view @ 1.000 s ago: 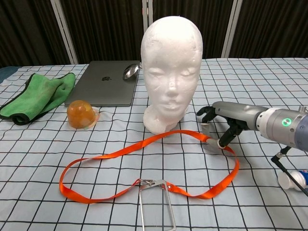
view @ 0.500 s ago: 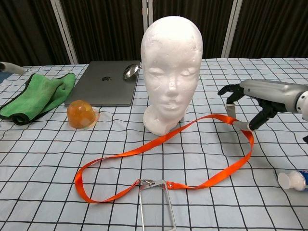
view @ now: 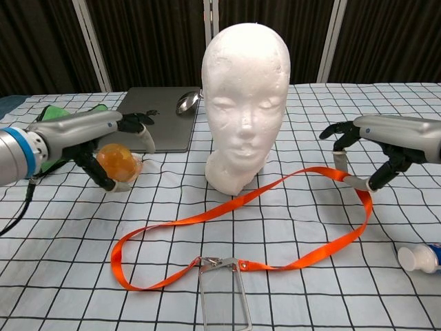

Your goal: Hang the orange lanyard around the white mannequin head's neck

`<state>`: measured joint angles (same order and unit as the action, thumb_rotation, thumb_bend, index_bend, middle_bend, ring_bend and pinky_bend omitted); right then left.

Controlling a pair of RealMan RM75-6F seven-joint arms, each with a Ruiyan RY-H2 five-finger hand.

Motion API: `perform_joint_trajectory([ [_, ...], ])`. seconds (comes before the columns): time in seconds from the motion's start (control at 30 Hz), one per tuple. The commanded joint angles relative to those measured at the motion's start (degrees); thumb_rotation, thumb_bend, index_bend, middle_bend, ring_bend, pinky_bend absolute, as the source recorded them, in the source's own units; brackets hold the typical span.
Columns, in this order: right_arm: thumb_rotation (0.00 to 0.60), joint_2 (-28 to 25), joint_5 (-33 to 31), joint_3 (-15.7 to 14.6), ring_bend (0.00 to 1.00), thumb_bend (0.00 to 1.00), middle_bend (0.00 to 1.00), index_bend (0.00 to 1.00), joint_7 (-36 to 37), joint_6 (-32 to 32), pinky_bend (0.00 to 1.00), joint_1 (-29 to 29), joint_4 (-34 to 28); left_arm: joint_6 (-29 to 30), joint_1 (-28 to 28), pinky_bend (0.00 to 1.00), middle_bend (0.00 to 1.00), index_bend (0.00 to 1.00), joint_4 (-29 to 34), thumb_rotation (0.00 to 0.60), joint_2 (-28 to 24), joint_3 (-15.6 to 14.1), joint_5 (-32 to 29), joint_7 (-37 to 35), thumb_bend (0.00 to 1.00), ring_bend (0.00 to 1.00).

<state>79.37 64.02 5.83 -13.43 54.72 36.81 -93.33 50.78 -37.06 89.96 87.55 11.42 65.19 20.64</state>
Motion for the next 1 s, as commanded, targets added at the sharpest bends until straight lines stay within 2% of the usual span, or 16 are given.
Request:
perform_joint_trajectory([
  [0.03,0.600,-0.15,0.12,0.04,0.00,0.50,0.09,0.71,0.41,-0.16,0.00,-0.12,-0.04,-0.83,-1.23,0.00,0.00,0.33,-1.75,0.600,2.66,-0.99,-0.87,0.19,0.26,0.00],
  [0.4,0.600,-0.93,-0.21,0.68,0.00,0.50,0.09,0.71,1.80,-1.00,0.00,-0.17,0.17,0.02,-0.53,0.00,0.00,0.40,-5.37,0.600,6.96,-5.47,4.31,-5.27,0.30,0.00],
  [0.53,0.600,-0.97,-0.24,0.68,0.00,0.50,0.09,0.71,1.87,-1.00,0.00,-0.29,0.18,1.06,-0.24,0.00,0.00,0.40,-7.34,0.600,8.27,-6.16,5.82,-6.43,0.31,0.00],
  [0.73,0.600,-1.02,-0.07,0.74,0.00,0.50,0.09,0.71,2.03,-0.92,0.00,-0.42,0.18,0.95,-0.24,0.00,0.00,0.42,-9.18,0.600,9.63,-6.65,5.75,-6.97,0.39,0.00],
  [1.0,0.600,-0.87,0.07,0.78,0.00,0.50,0.09,0.71,2.14,-1.03,0.00,-0.47,0.44,0.47,-0.50,0.00,0.00,0.42,-10.66,0.600,10.70,-6.87,5.13,-6.67,0.39,0.00],
])
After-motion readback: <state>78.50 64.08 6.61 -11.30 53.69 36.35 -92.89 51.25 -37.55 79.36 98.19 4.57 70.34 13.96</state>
